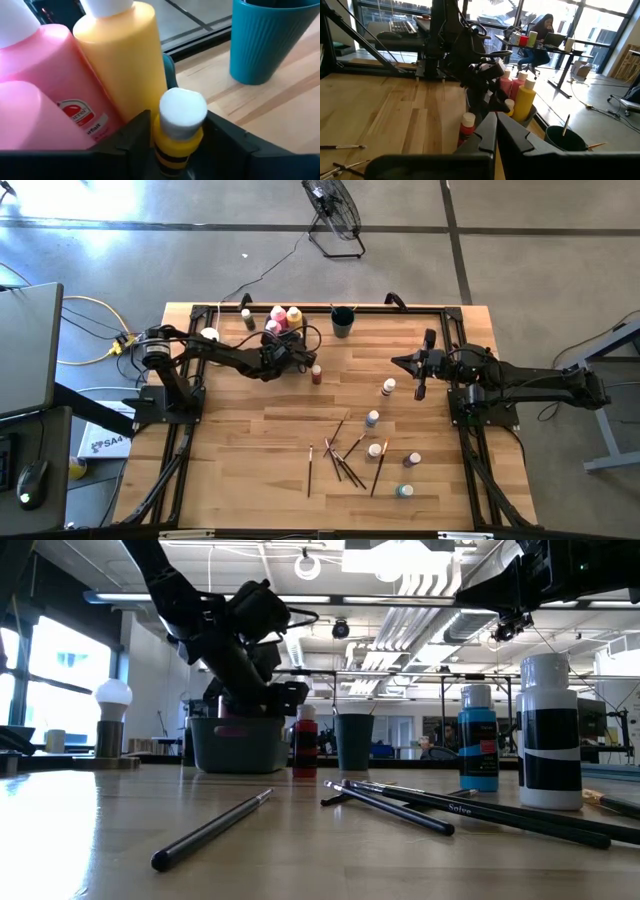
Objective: Pick & Place Paint Supplies
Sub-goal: Put the small yellow paint bottle into the green bin
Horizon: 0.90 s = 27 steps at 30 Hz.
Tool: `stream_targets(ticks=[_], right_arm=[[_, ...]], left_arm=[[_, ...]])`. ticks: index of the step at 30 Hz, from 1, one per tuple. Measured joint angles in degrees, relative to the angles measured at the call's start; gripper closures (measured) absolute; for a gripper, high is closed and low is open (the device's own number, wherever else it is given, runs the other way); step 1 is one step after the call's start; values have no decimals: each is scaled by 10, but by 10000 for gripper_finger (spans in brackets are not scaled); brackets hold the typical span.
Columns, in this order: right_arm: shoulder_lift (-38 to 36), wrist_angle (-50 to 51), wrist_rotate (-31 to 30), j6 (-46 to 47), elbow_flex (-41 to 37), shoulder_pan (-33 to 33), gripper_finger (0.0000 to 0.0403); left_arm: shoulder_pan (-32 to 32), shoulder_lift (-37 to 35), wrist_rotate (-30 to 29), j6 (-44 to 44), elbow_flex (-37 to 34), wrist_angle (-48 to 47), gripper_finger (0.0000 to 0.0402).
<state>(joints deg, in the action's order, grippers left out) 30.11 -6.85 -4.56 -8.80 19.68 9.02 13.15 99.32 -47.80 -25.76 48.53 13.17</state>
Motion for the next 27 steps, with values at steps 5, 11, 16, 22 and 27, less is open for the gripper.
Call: stream_targets(ticks=[5, 11, 16, 22, 27], right_arm=[[0, 0, 0, 0, 0, 0, 398], [0, 0, 0, 0, 0, 0, 398], [0, 0, 0, 0, 0, 0, 398], [0, 0, 0, 0, 0, 0, 398], [0, 0, 0, 0, 0, 0, 398]], left_arm=[[0, 0, 1, 0, 0, -1, 178], [0, 0, -2, 31, 0, 2, 154], [0, 0, -3, 30, 0, 3, 153], [0, -1, -3, 30, 0, 3, 153], [0, -2, 9, 33, 17, 3, 153]])
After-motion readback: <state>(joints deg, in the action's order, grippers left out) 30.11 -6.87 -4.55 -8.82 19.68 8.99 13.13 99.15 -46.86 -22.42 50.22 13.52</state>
